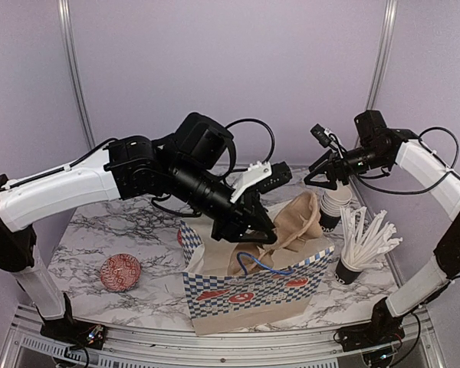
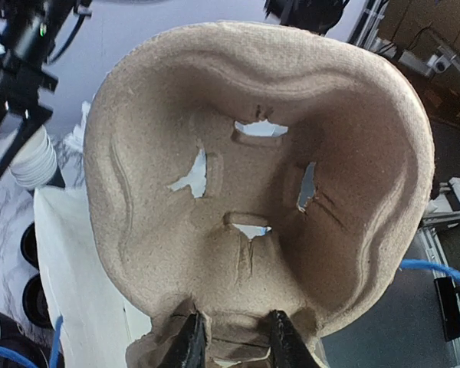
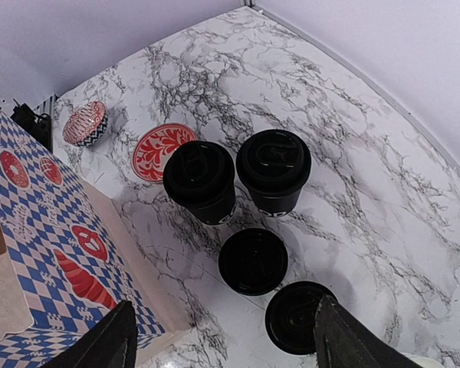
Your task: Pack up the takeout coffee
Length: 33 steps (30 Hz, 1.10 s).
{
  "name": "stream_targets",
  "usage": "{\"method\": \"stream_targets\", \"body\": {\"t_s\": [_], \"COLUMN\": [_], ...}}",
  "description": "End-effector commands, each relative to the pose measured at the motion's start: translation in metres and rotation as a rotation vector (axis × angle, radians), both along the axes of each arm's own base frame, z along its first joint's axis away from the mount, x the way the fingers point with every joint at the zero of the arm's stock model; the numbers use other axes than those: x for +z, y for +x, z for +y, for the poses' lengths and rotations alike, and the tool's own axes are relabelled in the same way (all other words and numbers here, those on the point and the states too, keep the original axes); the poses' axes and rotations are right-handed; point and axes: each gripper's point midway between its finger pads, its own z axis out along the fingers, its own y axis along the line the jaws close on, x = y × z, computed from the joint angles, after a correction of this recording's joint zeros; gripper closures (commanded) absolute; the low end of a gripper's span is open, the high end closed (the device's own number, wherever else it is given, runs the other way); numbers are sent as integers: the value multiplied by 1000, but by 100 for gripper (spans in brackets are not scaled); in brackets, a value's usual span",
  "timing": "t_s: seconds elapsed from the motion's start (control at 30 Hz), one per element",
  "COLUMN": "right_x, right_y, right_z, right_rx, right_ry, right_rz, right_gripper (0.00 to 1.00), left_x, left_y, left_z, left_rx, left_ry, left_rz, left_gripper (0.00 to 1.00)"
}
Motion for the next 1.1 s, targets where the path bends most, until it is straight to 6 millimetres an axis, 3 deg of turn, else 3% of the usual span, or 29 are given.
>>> {"method": "stream_targets", "body": {"t_s": [0.0,0.13,0.3,0.47,0.6,0.83,1.07], "right_x": [12,15,13,14,14,0,-20], "right_y": [-1,-2,-2,-3,-6,-8,17], "right_z": [-4,-4,-4,-4,-2,11,26], "right_rx": [-23,-23,-22,-21,-7,32,29], "right_ry": [-2,3,-1,-3,-4,-71,-167], "right_rz": [-44,-54,-56,-59,-55,-55,-67], "right_gripper": [23,23,23,23,22,21,21], "left_x": [-73,-117,-170,-203,-217,-223,-216], "left_y": [14,28,30,34,36,28,33], "left_z": [13,30,51,69,91,139,171], "left_rx": [83,157,178,212,233,245,284], "left_ry": [286,474,681,805,898,1005,1007], "left_rz": [-27,-47,-28,-34,-66,-69,-68], "left_gripper": [77,78,78,77,74,73,66]}}
